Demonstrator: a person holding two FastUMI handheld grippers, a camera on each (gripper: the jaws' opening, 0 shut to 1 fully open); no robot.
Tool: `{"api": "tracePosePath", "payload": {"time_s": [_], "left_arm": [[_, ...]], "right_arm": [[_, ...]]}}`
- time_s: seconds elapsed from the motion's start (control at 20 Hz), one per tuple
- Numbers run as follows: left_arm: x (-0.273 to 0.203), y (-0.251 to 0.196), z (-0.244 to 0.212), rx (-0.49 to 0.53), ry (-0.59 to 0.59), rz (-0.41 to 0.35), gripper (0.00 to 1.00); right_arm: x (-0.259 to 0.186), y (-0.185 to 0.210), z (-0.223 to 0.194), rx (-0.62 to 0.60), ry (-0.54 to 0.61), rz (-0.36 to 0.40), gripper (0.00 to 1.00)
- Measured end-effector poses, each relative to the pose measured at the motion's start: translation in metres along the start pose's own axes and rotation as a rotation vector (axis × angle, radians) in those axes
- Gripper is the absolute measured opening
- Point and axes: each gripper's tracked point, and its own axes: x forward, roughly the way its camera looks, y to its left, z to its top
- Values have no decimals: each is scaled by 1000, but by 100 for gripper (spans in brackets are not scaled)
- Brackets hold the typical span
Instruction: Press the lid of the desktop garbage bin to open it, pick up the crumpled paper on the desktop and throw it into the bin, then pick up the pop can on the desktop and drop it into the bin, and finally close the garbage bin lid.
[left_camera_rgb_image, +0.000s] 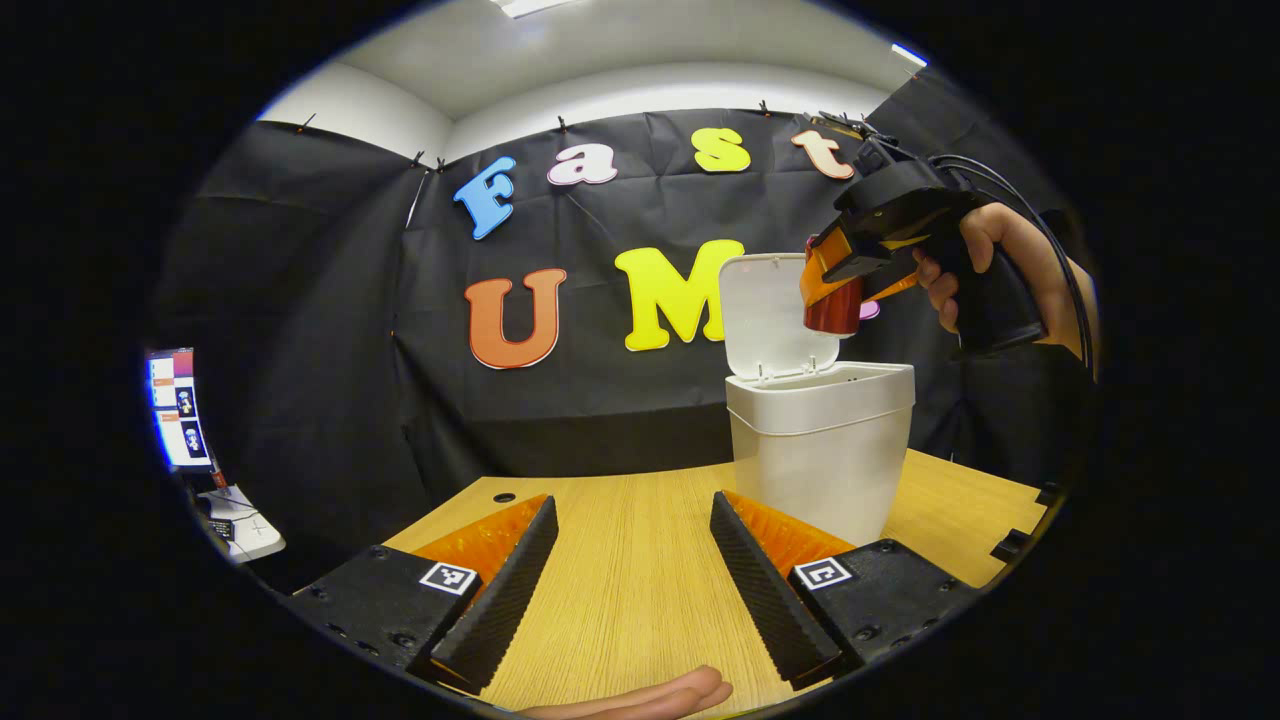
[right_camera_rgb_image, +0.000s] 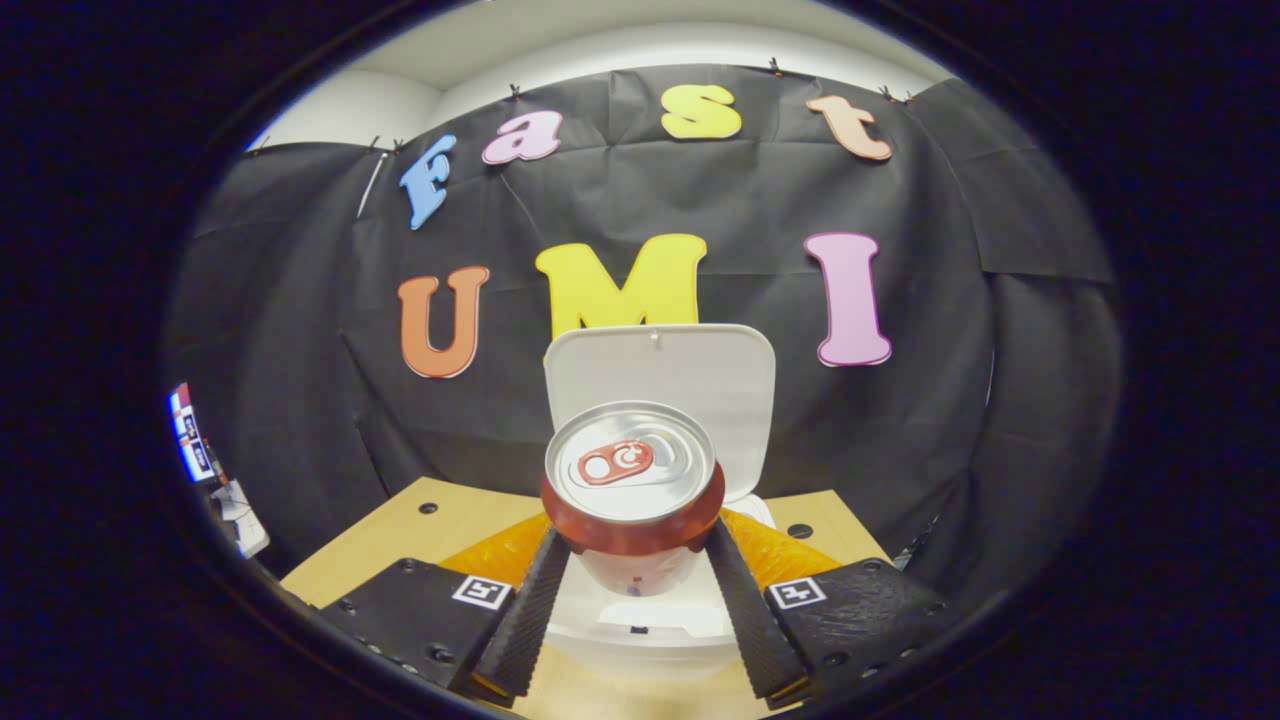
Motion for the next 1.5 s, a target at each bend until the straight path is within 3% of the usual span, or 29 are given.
{"api": "tracePosePath", "payload": {"time_s": [0.35,0.85,1.0,1.1,1.15,1.5], "left_arm": [[11,3,-14,-44,48,-15,99],[14,10,-16,-83,73,-1,99],[12,9,-14,-73,67,-13,99],[12,8,-15,-65,65,-25,99],[12,10,-15,-59,65,-25,99],[11,32,-9,-66,48,-5,99]], "right_arm": [[32,-24,-7,16,36,-82,76],[56,-8,-12,-16,56,-74,77],[61,-5,-12,-16,57,-74,82],[59,-4,-2,-13,31,-71,96],[59,-4,3,-13,20,-76,98],[36,2,73,-18,-86,-95,96]]}}
